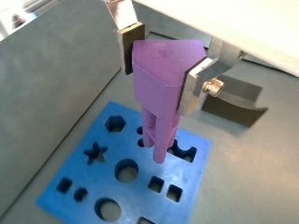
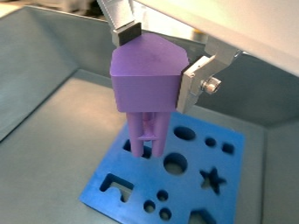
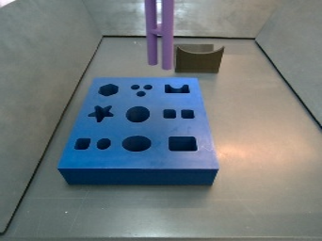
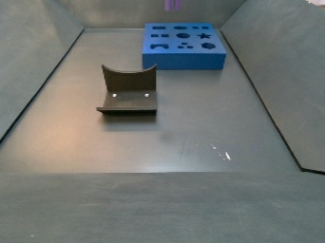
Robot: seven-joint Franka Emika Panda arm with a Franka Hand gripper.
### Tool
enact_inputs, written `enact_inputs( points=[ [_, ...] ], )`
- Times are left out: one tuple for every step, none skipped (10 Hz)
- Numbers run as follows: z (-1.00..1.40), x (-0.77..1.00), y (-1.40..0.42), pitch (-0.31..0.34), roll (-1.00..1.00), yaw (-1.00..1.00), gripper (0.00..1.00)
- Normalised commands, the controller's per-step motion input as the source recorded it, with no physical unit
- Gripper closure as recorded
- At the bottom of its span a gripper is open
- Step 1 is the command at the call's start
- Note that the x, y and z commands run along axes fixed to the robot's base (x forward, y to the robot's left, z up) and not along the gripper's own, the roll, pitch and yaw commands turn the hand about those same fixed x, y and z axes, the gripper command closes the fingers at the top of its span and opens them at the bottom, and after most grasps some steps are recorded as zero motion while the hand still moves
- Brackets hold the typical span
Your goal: Insert the 3 prong object.
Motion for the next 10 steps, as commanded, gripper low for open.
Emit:
enact_inputs(
  points=[
    [-0.17, -0.36, 0.05, -0.011, 0.03, -0.91, 1.0],
    [-0.26, -0.3, 0.02, 0.0, 0.05, -0.94, 1.0],
    [-0.37, -0.13, 0.02, 0.096, 0.05, -0.94, 1.0],
    [-0.45, -0.13, 0.07, 0.107, 0.03, -0.92, 1.0],
    [-0.35, -0.06, 0.17, 0.011, 0.01, -0.87, 1.0],
    [-0.44, 0.19, 0.21, -0.027, 0.0, -0.81, 1.0],
    [-0.45, 0.3, 0.18, -0.054, 0.02, -0.73, 1.0],
    [-0.4, -0.1, 0.49, -0.076, 0.0, -0.24, 1.0],
    [-0.35, -0.09, 0.47, 0.0, 0.04, -0.09, 1.0],
    [-0.35, -0.1, 0.52, 0.0, 0.04, -0.1, 1.0]
  ],
)
